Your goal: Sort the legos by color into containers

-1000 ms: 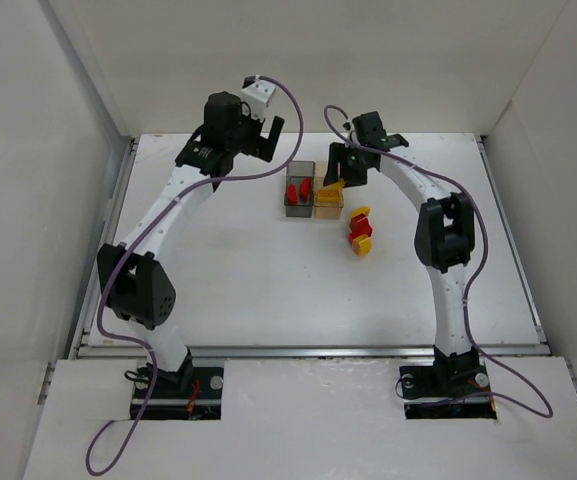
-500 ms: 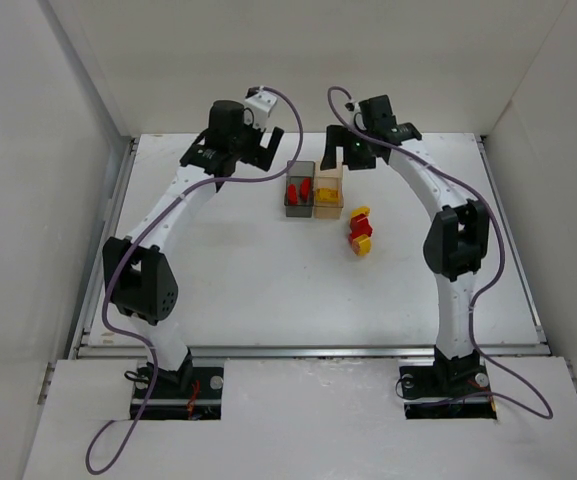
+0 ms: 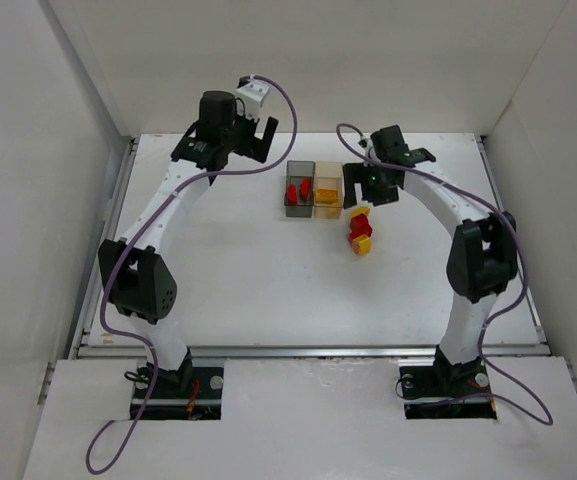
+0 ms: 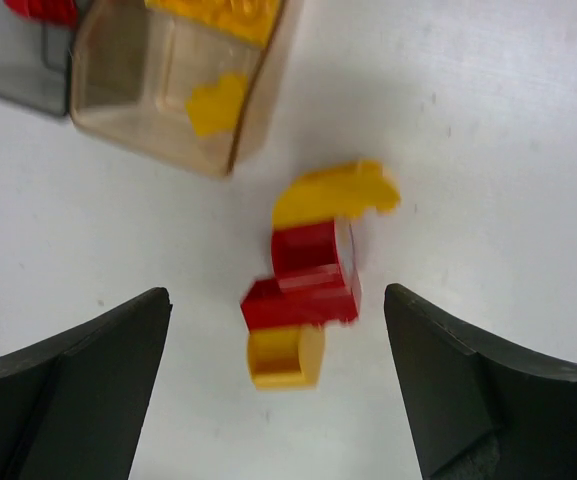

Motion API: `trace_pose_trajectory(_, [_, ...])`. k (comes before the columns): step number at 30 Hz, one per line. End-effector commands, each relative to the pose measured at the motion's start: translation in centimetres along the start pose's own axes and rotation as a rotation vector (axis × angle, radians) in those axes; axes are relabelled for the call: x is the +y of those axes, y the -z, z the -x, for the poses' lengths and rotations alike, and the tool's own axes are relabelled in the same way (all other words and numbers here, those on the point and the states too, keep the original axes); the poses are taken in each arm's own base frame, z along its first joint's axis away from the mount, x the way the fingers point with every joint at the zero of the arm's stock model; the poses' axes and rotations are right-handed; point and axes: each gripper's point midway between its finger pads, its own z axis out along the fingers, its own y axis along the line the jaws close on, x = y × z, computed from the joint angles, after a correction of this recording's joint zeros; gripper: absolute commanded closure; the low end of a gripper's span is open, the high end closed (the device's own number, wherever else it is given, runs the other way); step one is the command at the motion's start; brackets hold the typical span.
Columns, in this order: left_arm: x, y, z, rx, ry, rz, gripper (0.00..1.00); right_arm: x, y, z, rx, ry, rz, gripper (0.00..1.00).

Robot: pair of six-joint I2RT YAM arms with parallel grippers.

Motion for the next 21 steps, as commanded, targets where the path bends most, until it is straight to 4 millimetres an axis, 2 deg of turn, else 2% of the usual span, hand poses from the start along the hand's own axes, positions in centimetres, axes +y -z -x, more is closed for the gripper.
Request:
trace_pose_trajectory(1, [-0.2, 2.2, 4.2, -0.115, 0.001, -0.085, 0.0, 0.0, 2.4, -2.5, 0.01, 0.093, -0.036, 0.08])
trace_pose_trajectory(2, [-0.6, 2.2, 4.3, -0.12, 0.0, -0.11, 0.0, 1.1, 2.2, -3.5, 0.023, 0.117, -0.023, 0.06])
trace_pose_trajectory(3, [-0.5, 2.7, 4.4, -0.123, 0.003, -0.123, 0.0, 0.9, 1.8, -5.2, 0.052, 0.127, -0.039, 0.06])
trace_pose_trajectory(6, [-2.1, 2.5, 3.8, -0.112, -0.017, -0.212, 0.0, 1.7, 1.4, -6.6, 0.072, 0.113, -0.052, 0.06])
trace_pose_trajectory(8, [-2.6, 2.7, 3.7, -0.108, -0.016, -0.24, 0.0, 1.4, 0.2, -7.5, 0.105, 0.095, -0.059, 0.06])
trace_pose_trajectory(14, [-2.6, 2.5, 3.5, -0.107, -0.004, -0.24, 0.0, 0.0, -1.3, -8.2, 0.132, 0.081, -0.15, 0.11])
trace_pose_trajectory(17, [-2.5, 2.9, 3.6, -0.104, 0.006, -0.232, 0.0, -0.9, -0.9, -8.1, 0.133, 0.077, -0.209, 0.12])
trace_pose_trajectory(19, [-2.5, 2.9, 3.6, -0.104, 0.006, -0.232, 0.0, -0.9, -1.0, -8.6, 0.144, 0.085, -0.217, 0.16])
trace_pose_trajectory(20, [-2.6, 2.9, 3.6, -0.103, 0.015, -0.232, 0.0, -1.0, -1.2, -9.1, 0.156, 0.085, -0.22, 0.21])
trace_pose_trajectory(21, [-2.6, 2.9, 3.6, -0.103, 0.015, -0.232, 0.0, -1.1, -1.5, -9.4, 0.167, 0.085, -0.222, 0.21])
